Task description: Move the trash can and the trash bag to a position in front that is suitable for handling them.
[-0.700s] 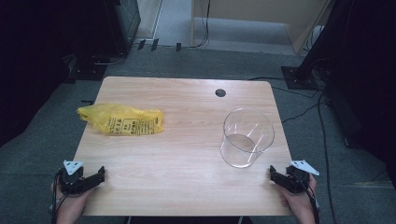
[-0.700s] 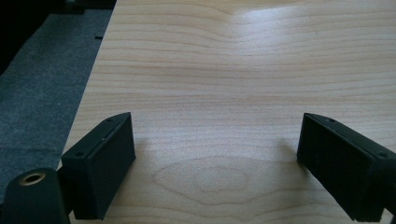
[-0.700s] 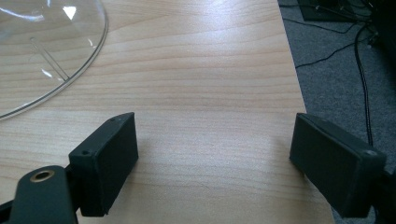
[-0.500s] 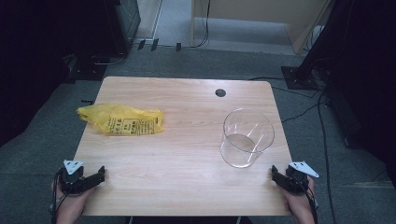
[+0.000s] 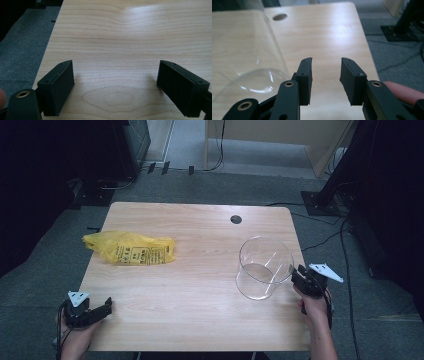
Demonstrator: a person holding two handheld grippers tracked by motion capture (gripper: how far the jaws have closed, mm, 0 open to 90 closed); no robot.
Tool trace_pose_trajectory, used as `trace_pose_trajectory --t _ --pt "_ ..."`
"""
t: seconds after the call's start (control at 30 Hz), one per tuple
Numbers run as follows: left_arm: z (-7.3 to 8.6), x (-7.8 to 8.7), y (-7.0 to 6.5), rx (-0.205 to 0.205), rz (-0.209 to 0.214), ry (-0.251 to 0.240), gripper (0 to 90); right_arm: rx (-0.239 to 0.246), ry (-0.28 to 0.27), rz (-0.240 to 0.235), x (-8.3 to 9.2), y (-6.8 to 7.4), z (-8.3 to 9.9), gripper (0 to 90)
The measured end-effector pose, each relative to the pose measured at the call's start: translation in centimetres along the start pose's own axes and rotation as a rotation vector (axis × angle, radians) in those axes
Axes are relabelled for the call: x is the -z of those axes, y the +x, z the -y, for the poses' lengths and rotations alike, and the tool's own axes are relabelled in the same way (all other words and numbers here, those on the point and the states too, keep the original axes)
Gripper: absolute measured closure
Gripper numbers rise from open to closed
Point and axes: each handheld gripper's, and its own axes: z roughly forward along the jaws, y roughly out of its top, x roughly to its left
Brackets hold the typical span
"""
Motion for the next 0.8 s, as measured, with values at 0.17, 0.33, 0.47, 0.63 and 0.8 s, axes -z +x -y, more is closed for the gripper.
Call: trace_pose_trajectory --t 0.17,0.33,0.47,0.63,0.8 --pt "-0.2 -0.2 -0.5 -0.013 0.0 0.0 13.8 0.005 -0.025 -0.082 -0.7 0.9 -0.3 64.0" --pt "-0.7 -0.1 -1.4 -0.008 -0.006 -0.009 27.0 0.033 -0.022 -0.108 -0.8 2.0 -0.3 63.8" --pt "-1.2 0.0 -2.1 -0.005 0.012 -0.023 33.8 0.064 -0.015 -0.143 -0.9 3.1 -0.3 62.7" --pt "-3.0 0.0 -4.2 -0.013 0.042 -0.074 39.0 0.104 -0.021 -0.182 -0.8 4.7 -0.3 60.1" --pt "-4.6 -0.3 -6.3 -0.021 0.085 -0.112 41.7 0.121 -0.035 -0.209 -0.7 5.9 -0.5 60.2"
